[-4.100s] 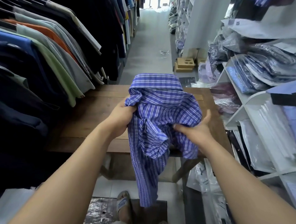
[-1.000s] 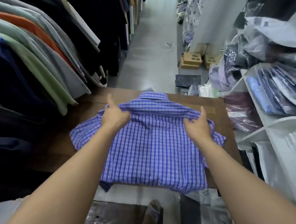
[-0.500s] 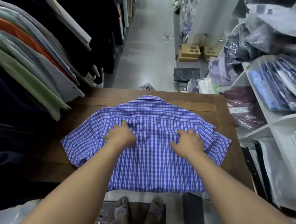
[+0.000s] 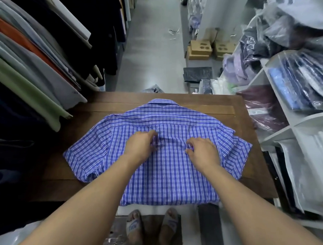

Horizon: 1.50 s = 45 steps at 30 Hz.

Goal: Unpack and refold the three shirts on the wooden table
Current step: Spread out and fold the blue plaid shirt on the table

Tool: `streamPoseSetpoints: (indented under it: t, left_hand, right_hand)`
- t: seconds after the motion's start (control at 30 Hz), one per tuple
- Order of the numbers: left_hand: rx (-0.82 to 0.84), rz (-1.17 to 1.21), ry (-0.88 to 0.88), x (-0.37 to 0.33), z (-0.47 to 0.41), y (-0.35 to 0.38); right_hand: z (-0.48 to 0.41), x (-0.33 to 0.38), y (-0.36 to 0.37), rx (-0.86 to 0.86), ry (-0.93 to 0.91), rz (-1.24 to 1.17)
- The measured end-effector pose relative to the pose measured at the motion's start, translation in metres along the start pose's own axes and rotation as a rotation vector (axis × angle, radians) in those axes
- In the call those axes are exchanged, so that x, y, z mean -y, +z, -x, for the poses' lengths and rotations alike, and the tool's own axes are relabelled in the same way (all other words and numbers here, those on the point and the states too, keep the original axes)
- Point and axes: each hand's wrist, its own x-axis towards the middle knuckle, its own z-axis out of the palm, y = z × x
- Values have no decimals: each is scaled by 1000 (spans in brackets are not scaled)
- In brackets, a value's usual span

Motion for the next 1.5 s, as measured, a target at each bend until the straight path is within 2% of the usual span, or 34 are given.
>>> streamPoseSetpoints:
  t: [0.13, 0.27, 0.43, 0.6, 0.8, 0.93, 1.0, 1.07, 1.1, 1.2, 1.37, 1.5]
  left_hand:
    - [23, -19, -2, 8, -2, 3]
    - [189, -41, 110, 6, -2, -13]
    - [303, -58, 39, 1, -1, -20]
    - [267, -134, -24, -14, 13, -14]
    - [289, -137, -210, -10, 28, -7]
    - [241, -131, -186, -7, 39, -4]
    - [196, -81, -201, -6, 43, 1]
    - [183, -17, -237, -6, 46, 6]
    - [185, -1, -246, -7, 47, 8]
    - [200, -2, -232, -9, 52, 12]
    - [182, -129, -141, -7, 64, 13]
    - [163, -64, -112, 0, 71, 13]
  right_hand:
    - [-3, 0, 1, 7, 28, 7]
    - [-1, 0, 0, 18, 21, -10]
    - [3, 3, -1, 33, 21, 0]
    - [3, 2, -1, 112, 9, 43]
    - [1, -5, -1, 136, 71, 122]
    - [3, -9, 3, 132, 61, 168]
    - [10, -12, 5, 16, -5, 162]
    - [19, -13, 9, -118, -159, 106]
    - [25, -14, 11, -111, -243, 67]
    - [41, -14, 17, 103, -367, -3]
    - [53, -8, 21, 123, -235, -87]
    - [58, 0, 21, 125, -148, -34]
